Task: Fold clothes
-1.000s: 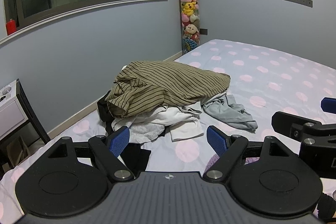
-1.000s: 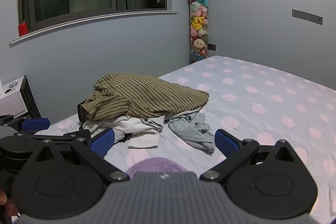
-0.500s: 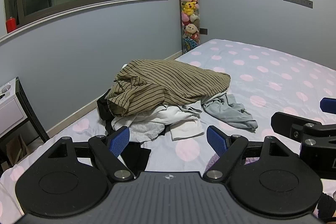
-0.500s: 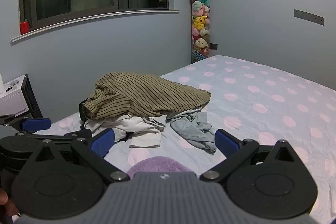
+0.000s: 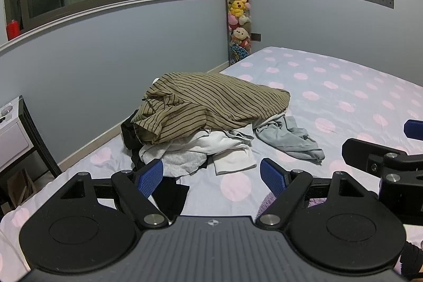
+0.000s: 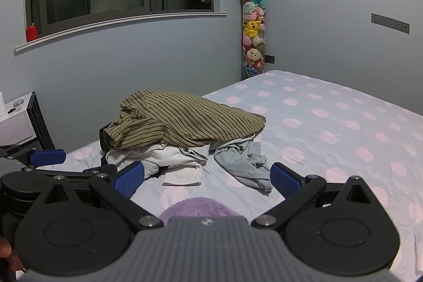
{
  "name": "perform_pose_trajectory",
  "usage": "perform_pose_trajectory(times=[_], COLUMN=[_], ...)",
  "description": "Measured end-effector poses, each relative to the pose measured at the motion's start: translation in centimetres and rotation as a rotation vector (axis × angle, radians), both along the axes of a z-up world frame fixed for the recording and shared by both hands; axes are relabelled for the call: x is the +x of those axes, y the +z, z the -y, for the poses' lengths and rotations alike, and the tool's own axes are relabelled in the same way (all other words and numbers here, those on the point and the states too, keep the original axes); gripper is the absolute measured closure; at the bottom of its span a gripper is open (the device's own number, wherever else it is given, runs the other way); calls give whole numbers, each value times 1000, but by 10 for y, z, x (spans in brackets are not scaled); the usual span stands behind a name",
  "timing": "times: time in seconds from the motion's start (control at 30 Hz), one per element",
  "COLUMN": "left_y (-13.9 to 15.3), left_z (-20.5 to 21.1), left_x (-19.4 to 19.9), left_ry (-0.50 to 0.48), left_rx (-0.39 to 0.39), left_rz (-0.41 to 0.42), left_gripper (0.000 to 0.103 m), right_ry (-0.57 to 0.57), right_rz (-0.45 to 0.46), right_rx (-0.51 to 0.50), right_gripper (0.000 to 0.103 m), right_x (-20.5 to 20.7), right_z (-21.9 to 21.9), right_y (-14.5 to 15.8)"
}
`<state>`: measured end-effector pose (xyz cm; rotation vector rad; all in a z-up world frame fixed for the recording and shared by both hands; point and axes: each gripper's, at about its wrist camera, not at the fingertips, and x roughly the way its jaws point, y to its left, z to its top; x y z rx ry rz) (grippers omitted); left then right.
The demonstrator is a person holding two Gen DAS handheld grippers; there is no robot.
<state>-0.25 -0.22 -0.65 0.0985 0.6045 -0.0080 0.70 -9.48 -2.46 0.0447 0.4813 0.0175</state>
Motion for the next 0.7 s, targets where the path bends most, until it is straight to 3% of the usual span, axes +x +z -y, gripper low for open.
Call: perform_pose_trajectory(times=[0.47,0.6,0.7], left_y=[-5,-7,-8], left_z=[2,5,10], left_x=[6,12,15], left_ry=[1,-11,-23], left_rx=[-21,-32,10], left_rz=[12,30,60], left_gripper=[23,22,23], right_ry=[7,2,-12], right_rz=[9,61,93], right_rx=[23,16,-2], right_gripper=[1,1,1], right_x=[7,7,10], right_z=[6,10,12], right_y=[-5,-8,-9])
